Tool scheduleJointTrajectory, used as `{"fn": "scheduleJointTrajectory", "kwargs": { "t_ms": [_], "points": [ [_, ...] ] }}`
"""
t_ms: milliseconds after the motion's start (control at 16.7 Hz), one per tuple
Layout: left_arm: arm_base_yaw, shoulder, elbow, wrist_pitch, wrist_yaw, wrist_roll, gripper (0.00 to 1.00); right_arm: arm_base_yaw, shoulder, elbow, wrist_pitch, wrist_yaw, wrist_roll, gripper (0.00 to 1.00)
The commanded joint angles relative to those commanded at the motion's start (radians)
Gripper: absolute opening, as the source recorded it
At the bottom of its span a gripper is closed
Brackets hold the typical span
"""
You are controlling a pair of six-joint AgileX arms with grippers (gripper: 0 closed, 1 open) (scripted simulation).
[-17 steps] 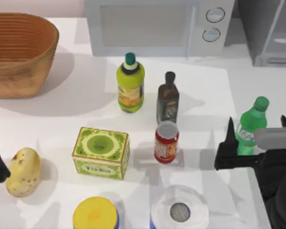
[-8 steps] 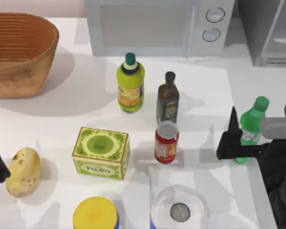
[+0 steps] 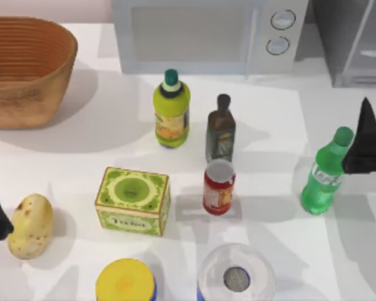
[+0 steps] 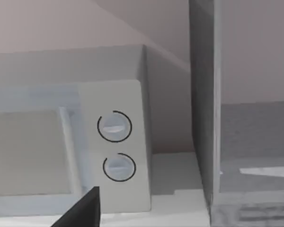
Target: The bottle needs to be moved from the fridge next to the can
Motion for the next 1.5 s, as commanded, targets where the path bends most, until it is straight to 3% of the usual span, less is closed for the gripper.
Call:
{"fn": "scheduleJointTrajectory", "kwargs": {
  "t_ms": [420, 780, 1320, 1500],
  "points": [
    [0.000, 0.000, 0.000, 0.000, 0.000, 0.000, 1.00, -0.304, -0.621, -0.107, -0.530, -0.285, -0.039, 1.00],
    [0.000, 0.000, 0.000, 0.000, 0.000, 0.000, 1.00, -0.493, -0.969, -0.179, -0.797, -0.471, -0.077, 1.00],
    [0.000, 0.000, 0.000, 0.000, 0.000, 0.000, 1.00, -0.515, -1.015, -0.173, -0.838, -0.494, -0.082, 1.00],
    [0.000, 0.000, 0.000, 0.000, 0.000, 0.000, 1.00, -0.516, -1.085, -0.115, -0.934, -0.493, -0.083, 1.00]
  ]
}}
